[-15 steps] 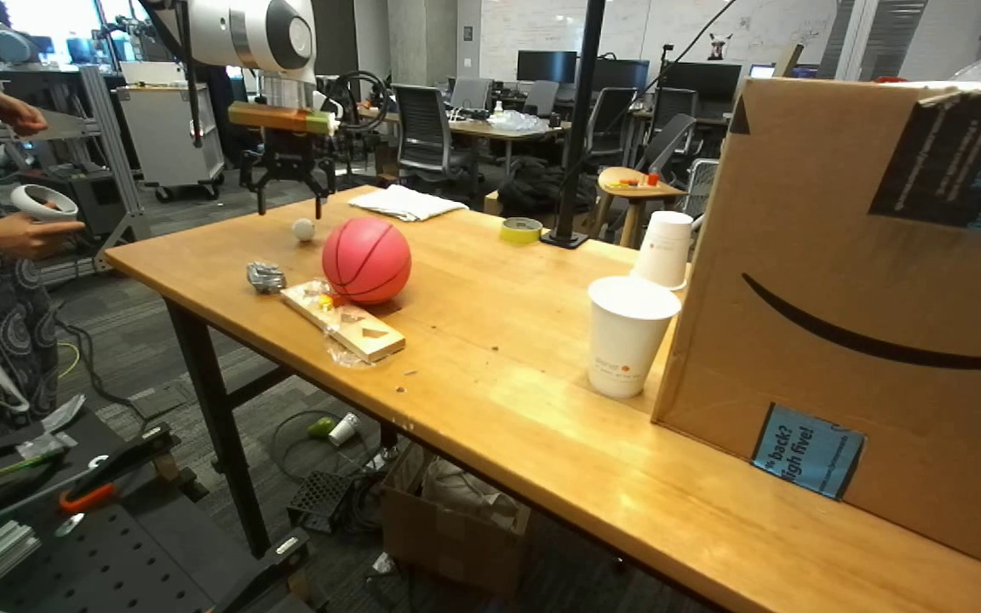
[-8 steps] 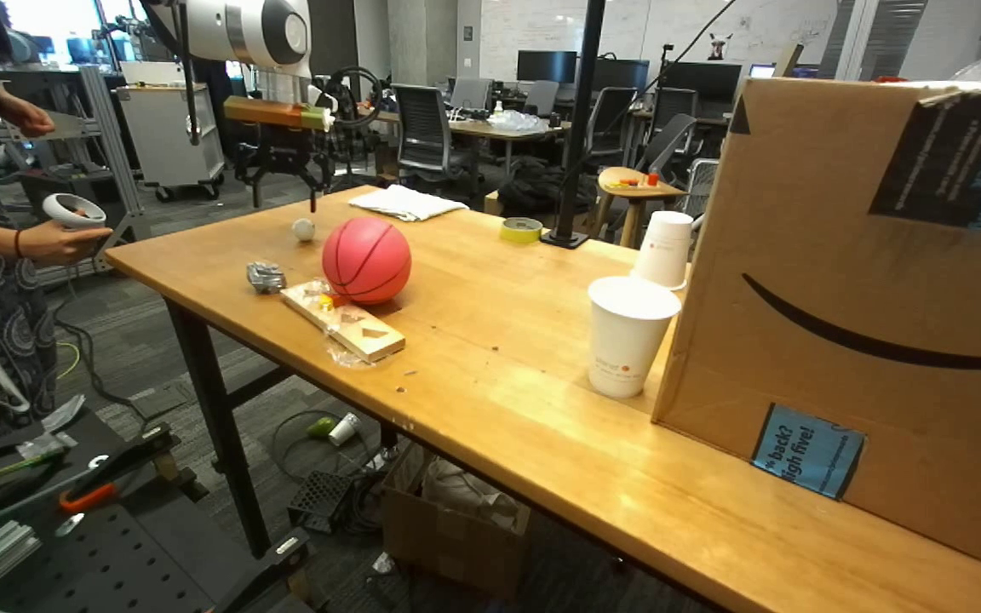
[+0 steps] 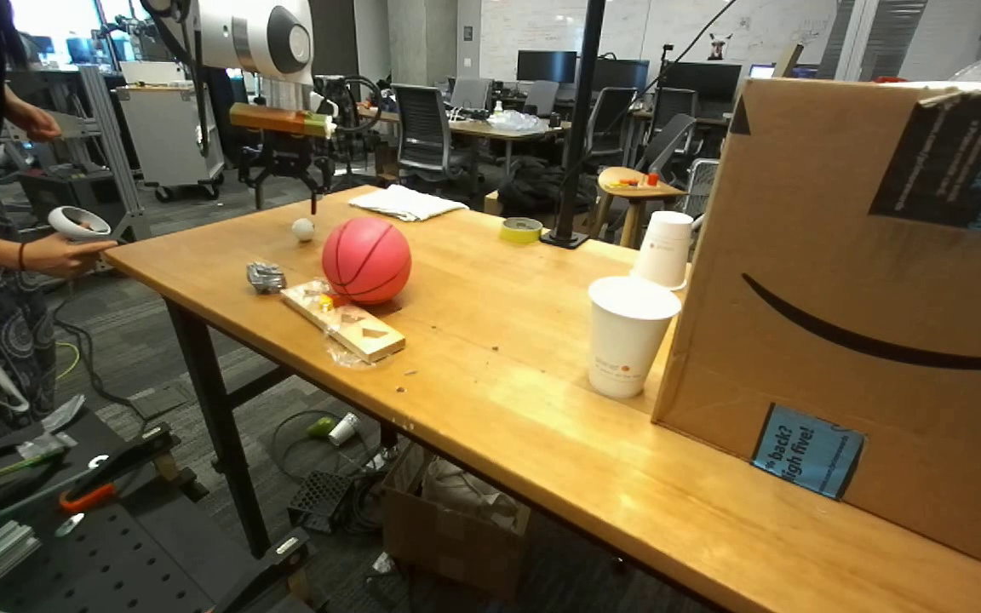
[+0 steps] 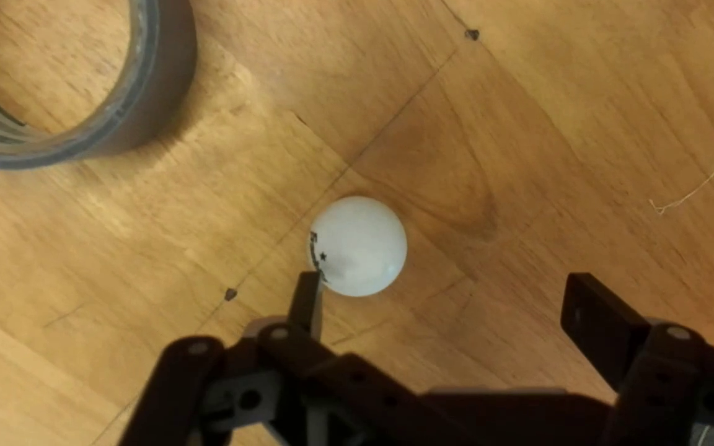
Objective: Put the white bowl in the cup closest to you, then put the basketball on the brown tape
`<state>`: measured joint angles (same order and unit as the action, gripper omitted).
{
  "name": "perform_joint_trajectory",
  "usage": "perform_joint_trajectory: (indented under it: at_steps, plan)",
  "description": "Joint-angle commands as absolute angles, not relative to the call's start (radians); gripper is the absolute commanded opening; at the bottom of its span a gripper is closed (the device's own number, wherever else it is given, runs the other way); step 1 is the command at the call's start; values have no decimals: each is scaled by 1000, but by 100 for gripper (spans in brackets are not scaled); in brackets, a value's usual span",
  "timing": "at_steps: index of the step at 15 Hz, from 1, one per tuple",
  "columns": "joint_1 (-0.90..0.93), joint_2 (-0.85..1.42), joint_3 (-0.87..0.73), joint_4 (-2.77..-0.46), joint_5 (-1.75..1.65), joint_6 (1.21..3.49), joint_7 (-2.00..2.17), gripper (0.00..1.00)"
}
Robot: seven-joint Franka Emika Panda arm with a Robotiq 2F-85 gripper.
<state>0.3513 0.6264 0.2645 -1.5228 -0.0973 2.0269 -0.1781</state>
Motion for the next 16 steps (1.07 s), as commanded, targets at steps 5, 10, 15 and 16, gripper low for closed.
perform_joint_trajectory:
  at_steps: [5,10,15,16]
  plan:
    - [354,693,245,-1415,-104,2002,-195,100]
    - [350,701,226,-1409,-115,1995,-195,100]
    - [342,706,211,-1412,-121,1984,-191,100]
    - [341,707,211,-1415,-119,1979,-192,100]
